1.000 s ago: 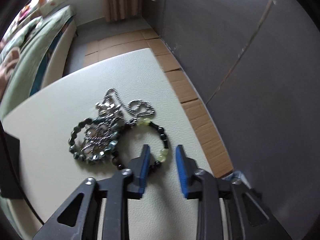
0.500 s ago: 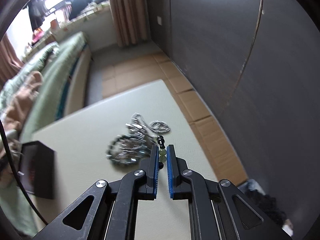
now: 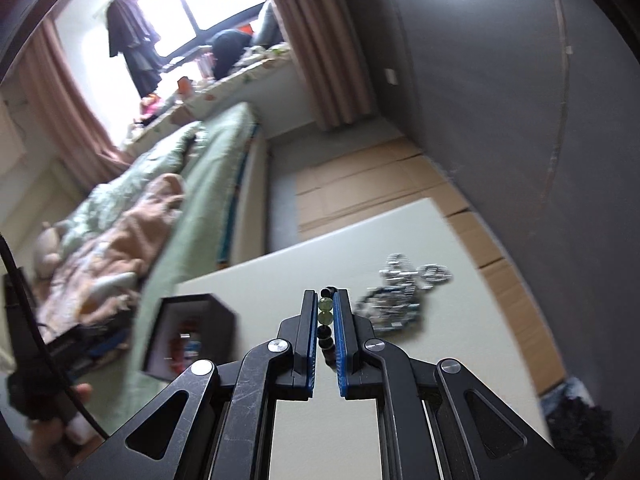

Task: Organize jewelry
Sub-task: 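Carry the silver hoop into the black box with the left gripper while the right grasps the black-green bead bracelet, then lower the black-green bead bracelet into the black box and open the right gripper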

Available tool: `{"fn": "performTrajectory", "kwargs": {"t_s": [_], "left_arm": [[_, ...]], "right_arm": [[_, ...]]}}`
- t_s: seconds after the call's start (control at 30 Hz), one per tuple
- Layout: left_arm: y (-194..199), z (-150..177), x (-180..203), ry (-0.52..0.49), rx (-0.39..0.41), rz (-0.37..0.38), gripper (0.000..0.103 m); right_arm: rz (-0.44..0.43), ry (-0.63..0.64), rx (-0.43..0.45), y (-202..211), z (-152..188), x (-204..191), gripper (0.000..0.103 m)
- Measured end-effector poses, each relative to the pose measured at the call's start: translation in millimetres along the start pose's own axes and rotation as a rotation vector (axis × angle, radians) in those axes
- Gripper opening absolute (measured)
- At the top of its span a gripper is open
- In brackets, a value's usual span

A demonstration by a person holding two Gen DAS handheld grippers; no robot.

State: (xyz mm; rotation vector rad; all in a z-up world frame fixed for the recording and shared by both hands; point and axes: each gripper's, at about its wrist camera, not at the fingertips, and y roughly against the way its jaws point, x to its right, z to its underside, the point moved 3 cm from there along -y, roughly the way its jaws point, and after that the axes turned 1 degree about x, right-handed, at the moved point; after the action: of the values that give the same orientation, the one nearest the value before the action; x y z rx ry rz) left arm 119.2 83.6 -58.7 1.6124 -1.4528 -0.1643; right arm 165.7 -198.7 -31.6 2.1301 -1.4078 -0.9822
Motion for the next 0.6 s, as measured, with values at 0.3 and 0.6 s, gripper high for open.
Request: {"fn": "performTrajectory", "kwargs": {"t_s": [0.3,0.6], "left_arm": [[4.4,-7.6,-4.1,0.011,0.001,0.019,0.056],[17.8,-19.5,-21.8,0.051,0.048,0.017,0.068]], "right_arm": [[-0.168,0.038,-0.024,-20.8,13.6,-55.0,0.009],[-0.247,0.095,-0.055,-40.0,26.5,-103.8,0.009]]}}
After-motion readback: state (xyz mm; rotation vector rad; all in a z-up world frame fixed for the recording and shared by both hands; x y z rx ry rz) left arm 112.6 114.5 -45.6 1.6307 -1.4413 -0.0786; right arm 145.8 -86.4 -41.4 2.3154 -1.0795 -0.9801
